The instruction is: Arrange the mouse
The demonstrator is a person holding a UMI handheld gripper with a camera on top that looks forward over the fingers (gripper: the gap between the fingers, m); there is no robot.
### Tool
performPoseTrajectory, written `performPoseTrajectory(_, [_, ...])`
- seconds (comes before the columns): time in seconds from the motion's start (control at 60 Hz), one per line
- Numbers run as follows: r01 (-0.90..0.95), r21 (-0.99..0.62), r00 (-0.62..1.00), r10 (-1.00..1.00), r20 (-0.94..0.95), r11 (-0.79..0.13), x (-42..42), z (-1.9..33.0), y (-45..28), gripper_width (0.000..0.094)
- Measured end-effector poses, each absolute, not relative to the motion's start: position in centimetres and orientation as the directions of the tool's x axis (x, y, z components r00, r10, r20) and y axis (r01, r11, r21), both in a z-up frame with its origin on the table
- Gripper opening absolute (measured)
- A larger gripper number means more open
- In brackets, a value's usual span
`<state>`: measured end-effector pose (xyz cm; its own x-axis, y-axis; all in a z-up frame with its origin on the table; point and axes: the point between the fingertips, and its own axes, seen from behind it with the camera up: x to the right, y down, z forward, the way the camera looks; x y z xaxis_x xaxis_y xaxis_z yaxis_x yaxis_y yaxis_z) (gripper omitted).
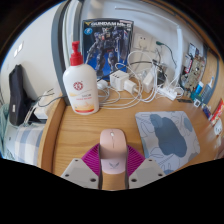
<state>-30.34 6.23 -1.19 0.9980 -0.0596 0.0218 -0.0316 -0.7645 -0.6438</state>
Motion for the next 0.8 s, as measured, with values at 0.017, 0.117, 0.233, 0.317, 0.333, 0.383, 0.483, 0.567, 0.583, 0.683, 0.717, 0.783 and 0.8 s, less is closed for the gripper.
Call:
performPoseTrajectory(0.017, [-0.028,-0.643,0.998,-0.056,0.024,-0.765,-30.4,-1.2,6.2,0.0295])
performPoseTrajectory(0.117, [-0.012,-0.64,0.999,-0.033,0.02,-0.768,-30.6,-1.2,6.2,0.0296])
performPoseTrajectory(0.233, [-0.014,-0.653,1.0,-0.003,-0.018,-0.757,-31.3,0.2,6.2,0.0297])
performPoseTrajectory(0.317, [0.002,-0.692,1.0,0.023,-0.021,-0.722,-30.8,3.9,6.7,0.0295])
performPoseTrajectory(0.333, [0.004,-0.701,1.0,0.025,-0.019,-0.713,-30.6,4.8,6.9,0.0296])
performPoseTrajectory(0.383, [0.006,-0.735,0.999,0.032,-0.021,-0.678,-29.8,8.0,7.4,0.0297])
performPoseTrajectory(0.483, [0.017,-0.802,0.999,0.039,-0.009,-0.597,-27.0,14.5,8.8,0.0296])
performPoseTrajectory(0.567, [0.025,-0.846,1.0,0.017,0.019,-0.533,-23.2,19.4,9.8,0.0294])
performPoseTrajectory(0.583, [0.024,-0.854,1.0,0.011,0.022,-0.519,-22.3,20.3,10.0,0.0296])
performPoseTrajectory(0.683, [0.029,-0.887,0.998,-0.037,0.051,-0.462,-16.8,24.4,11.1,0.0296])
performPoseTrajectory(0.717, [0.031,-0.891,0.996,-0.056,0.063,-0.453,-14.9,25.0,11.3,0.0296])
performPoseTrajectory(0.783, [0.022,-0.892,0.994,-0.083,0.067,-0.452,-11.7,24.9,11.7,0.0295])
performPoseTrajectory(0.8, [0.016,-0.889,0.994,-0.09,0.064,-0.457,-11.0,24.5,11.7,0.0296])
